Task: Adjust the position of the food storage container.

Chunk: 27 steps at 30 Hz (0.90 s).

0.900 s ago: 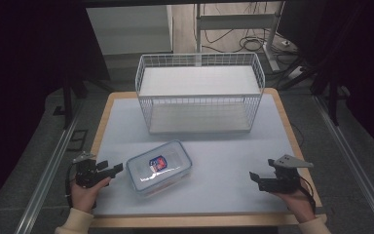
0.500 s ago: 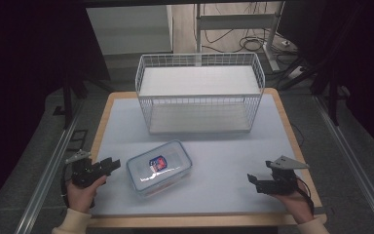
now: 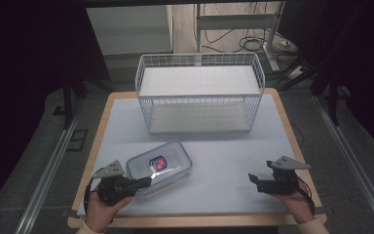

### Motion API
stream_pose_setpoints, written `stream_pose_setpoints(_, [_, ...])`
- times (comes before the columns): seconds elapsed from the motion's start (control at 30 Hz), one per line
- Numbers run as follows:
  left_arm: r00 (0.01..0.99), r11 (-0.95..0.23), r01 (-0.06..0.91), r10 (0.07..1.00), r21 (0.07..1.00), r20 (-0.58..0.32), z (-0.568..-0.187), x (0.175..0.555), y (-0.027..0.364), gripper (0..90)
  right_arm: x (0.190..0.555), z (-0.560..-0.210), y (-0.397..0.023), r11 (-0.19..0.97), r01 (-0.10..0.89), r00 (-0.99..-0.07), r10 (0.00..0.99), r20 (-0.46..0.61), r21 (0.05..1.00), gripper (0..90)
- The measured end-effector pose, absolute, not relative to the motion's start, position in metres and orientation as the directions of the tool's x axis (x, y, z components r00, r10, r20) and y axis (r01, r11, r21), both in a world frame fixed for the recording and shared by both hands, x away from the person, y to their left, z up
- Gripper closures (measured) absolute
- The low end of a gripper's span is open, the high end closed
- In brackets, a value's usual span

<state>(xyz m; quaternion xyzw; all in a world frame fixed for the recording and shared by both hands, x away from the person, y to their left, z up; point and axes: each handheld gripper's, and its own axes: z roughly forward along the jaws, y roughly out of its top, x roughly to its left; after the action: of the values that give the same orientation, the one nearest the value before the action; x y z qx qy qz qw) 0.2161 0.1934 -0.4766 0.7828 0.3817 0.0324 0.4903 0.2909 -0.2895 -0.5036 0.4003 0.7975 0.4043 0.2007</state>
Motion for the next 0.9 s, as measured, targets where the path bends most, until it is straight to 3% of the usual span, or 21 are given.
stream_pose_setpoints(0.5, [0.696,-0.401,0.6,0.689,0.692,-0.204,-0.505,0.214,0.172,89.7,0.29,-0.503,-0.288,0.361,0.456,-0.617,0.787,-0.003,0.813,13.9])
stream_pose_setpoints(0.9, [0.634,-0.35,0.655,0.737,0.669,-0.235,-0.511,0.231,0.204,89.9,0.29,-0.505,-0.288,0.371,0.463,-0.615,0.789,-0.009,0.805,13.9])
